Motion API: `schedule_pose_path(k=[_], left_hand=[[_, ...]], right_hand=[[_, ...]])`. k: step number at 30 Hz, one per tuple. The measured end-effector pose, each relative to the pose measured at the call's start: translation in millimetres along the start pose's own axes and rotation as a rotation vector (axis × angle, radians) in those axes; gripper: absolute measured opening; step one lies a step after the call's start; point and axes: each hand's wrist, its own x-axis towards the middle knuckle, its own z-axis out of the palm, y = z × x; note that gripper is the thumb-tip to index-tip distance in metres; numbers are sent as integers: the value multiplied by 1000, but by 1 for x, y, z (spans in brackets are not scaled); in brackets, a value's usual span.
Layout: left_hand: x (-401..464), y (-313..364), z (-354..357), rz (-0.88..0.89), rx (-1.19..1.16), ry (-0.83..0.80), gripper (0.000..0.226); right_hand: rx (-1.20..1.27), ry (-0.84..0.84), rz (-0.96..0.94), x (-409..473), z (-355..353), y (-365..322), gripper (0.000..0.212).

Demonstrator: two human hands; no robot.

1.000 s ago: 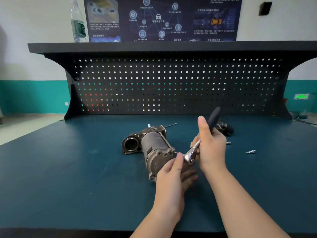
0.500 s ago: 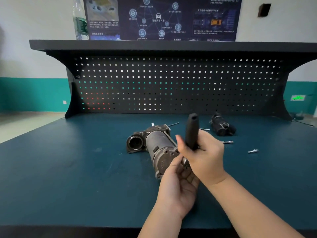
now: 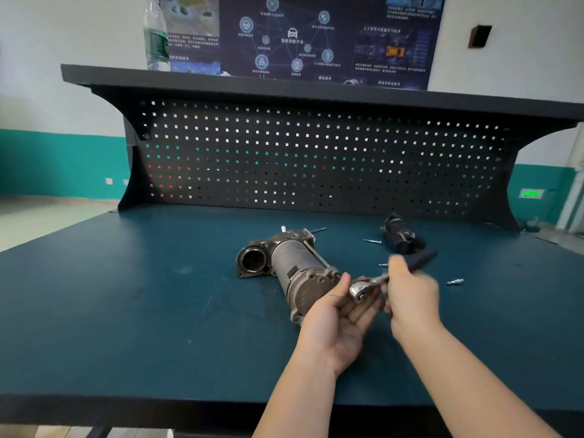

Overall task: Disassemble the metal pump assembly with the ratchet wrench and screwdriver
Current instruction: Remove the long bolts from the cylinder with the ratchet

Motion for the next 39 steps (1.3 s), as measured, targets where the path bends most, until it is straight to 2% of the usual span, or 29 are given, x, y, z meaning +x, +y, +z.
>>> schedule_pose_path(k=[1, 2, 3, 6, 9, 11, 14, 17, 19, 21, 24, 26, 28, 31, 36, 39], left_hand=[[1, 0, -1, 4, 21, 10, 25], [1, -1, -2, 4, 40, 19, 25], [1, -1, -2, 1, 48, 26, 25], [0, 1, -3, -11, 21, 8, 25], [0, 3, -1, -33, -6, -25, 34], [0, 3, -1, -41, -6, -31, 31], [3, 1, -3, -44, 24, -7, 21], [7, -2, -7, -33, 78, 34, 24], [7, -2, -6, -12, 92, 25, 18], [6, -2, -4, 12, 91, -2, 14], [7, -1, -6, 44, 57, -26, 21], [6, 0, -9, 41, 33, -16, 26], [4, 0, -8, 28, 20, -21, 23], [1, 1, -4, 14, 1, -36, 16], [1, 1, -5, -14, -84, -2, 35], [1, 2, -5, -36, -129, -10, 42]], right_hand=[[44, -2, 159, -2, -2, 5, 31], [37, 0, 206, -3, -2, 8, 32], [-9, 21, 136, -3, -2, 9, 35], [-193, 80, -267, -8, 0, -8, 45], [-335, 49, -435, -9, -2, -21, 51], [-373, 26, -424, -6, -4, -21, 52], [-339, -11, -273, 0, -7, -14, 46], [-358, -23, -190, -2, -9, -11, 38], [-424, 11, -334, -6, -6, -19, 35], [-509, 23, -572, -15, 0, -34, 32], [-700, -88, -865, -33, 15, -51, 30], [-772, -153, -939, -41, 21, -53, 33], [-737, -157, -899, -40, 21, -56, 40], [-593, -99, -721, -30, 17, -55, 52], [-297, -3, -346, -21, 14, -41, 52], [-260, -5, -306, -22, 15, -41, 47]])
